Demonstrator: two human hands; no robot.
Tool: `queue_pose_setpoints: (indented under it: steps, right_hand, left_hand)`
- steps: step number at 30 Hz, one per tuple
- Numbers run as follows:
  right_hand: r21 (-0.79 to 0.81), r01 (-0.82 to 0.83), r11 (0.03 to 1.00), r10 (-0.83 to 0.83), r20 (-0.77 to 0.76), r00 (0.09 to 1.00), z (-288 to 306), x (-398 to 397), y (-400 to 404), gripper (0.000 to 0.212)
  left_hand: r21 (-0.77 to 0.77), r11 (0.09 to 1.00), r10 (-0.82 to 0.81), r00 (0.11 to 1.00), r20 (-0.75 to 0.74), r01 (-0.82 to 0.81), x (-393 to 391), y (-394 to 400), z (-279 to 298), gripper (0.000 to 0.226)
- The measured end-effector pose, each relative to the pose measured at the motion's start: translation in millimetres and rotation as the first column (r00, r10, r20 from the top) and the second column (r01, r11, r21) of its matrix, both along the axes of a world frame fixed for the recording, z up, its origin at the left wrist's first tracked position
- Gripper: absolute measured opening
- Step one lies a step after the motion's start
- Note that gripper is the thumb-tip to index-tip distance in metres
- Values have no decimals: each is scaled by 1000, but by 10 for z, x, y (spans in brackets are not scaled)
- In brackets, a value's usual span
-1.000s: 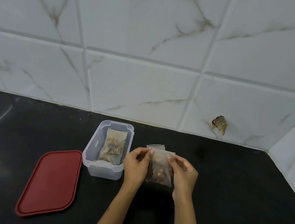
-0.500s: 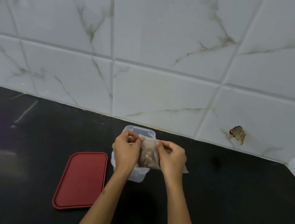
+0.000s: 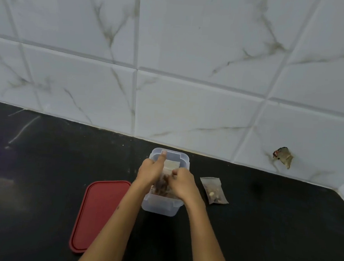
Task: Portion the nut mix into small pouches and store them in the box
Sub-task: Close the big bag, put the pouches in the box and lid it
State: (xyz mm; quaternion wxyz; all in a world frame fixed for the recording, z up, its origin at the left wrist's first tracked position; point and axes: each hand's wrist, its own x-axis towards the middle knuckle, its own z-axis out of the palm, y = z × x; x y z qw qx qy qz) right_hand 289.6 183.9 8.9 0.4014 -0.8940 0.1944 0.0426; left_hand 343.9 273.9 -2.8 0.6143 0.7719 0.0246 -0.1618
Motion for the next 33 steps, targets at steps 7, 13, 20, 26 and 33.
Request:
queue_pose_setpoints:
  steps: [7,13,20,26,33]
  right_hand:
    - [-126,-145,981,123,-169,978,-39,56,95,40]
    - [-203,-174,963,139,-175,975,-52,45,110,33]
    - [-240,-87,967,62,-109,992,-179,105,153,28]
    - [-251,-225,942,178,-196,964,-177,137,151,23]
    - [-284,-344,895,282,-236,930,-168,128,119,30]
  left_hand:
    - [-150,989,-43,982,-184,16,-11,-20,1,62]
    - [-173,985,-53,971,-235,12,12,-23,22,69]
    - [-27,997,-76,995,-66,75,-47,-35,-74,70]
    - [98,975,-190,978,-89,199,-62,-43,-17,86]
    - [78,974,-199,968,-156,213,-91,-72,24,91]
